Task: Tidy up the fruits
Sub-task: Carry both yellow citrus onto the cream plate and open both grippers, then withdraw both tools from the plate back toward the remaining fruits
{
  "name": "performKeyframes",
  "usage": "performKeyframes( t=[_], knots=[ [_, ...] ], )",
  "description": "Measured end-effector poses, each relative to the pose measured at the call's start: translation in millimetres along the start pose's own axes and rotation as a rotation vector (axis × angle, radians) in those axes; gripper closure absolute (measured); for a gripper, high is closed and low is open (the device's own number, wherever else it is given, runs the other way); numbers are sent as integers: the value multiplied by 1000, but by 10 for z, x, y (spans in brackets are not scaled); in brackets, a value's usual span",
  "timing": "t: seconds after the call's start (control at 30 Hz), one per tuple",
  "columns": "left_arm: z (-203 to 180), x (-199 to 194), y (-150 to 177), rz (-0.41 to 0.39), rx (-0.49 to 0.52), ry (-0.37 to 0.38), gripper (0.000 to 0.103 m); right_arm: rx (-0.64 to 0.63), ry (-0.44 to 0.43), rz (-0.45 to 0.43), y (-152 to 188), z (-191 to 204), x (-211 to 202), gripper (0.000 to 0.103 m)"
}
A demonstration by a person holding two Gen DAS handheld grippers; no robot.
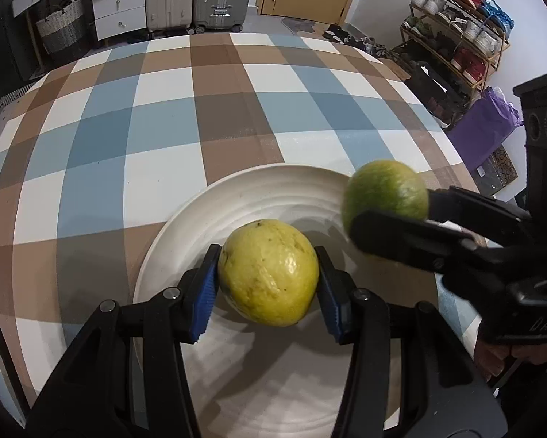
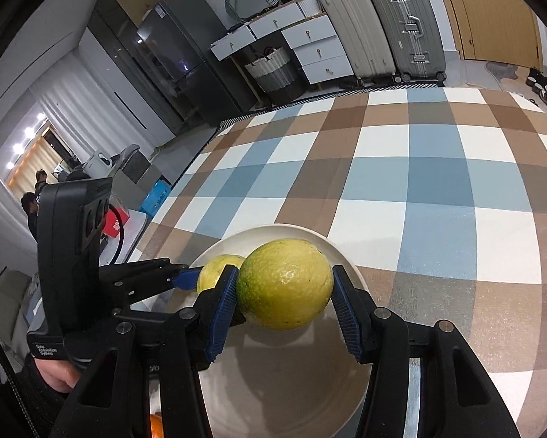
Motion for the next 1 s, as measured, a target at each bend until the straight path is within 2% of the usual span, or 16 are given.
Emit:
performKeyframes(
  t=[0.1, 0.2, 0.27, 0.4, 0.8, 0.97, 1.0],
  knots=[
    [-29, -29, -48, -16, 14, 11, 55, -6, 17, 0, 1, -3, 41, 51],
    [-41, -52, -60, -15, 50, -27, 53, 17, 20, -25, -33, -32, 20, 46],
    [-46, -101, -60, -27, 50, -17, 49, 23, 1, -52, -65, -22, -51, 38],
    [-9, -281, -78, -69, 34, -22, 37, 26, -28, -102, -126, 43, -221, 37],
    [5, -956, 147, -153, 9, -75, 34, -17, -18, -181, 59, 322, -791, 36],
    [-13, -1358, 342, -223, -17, -111, 33, -32, -7, -269, 212, 414, -1160, 25],
    [-16, -1439, 376, -239, -21, -128, 29, -38, 4, -290, 236, 428, -1224, 22]
  ],
)
Point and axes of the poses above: each gripper's, at about its wrist camera, not at the fingertips, and x roughly the way its jaws point, z to its left, y to its underside, the point moved 9 cm from there along x, roughly the way its jaws point, and after that the axes turned 10 degrees about x, right-handed, at the moved point
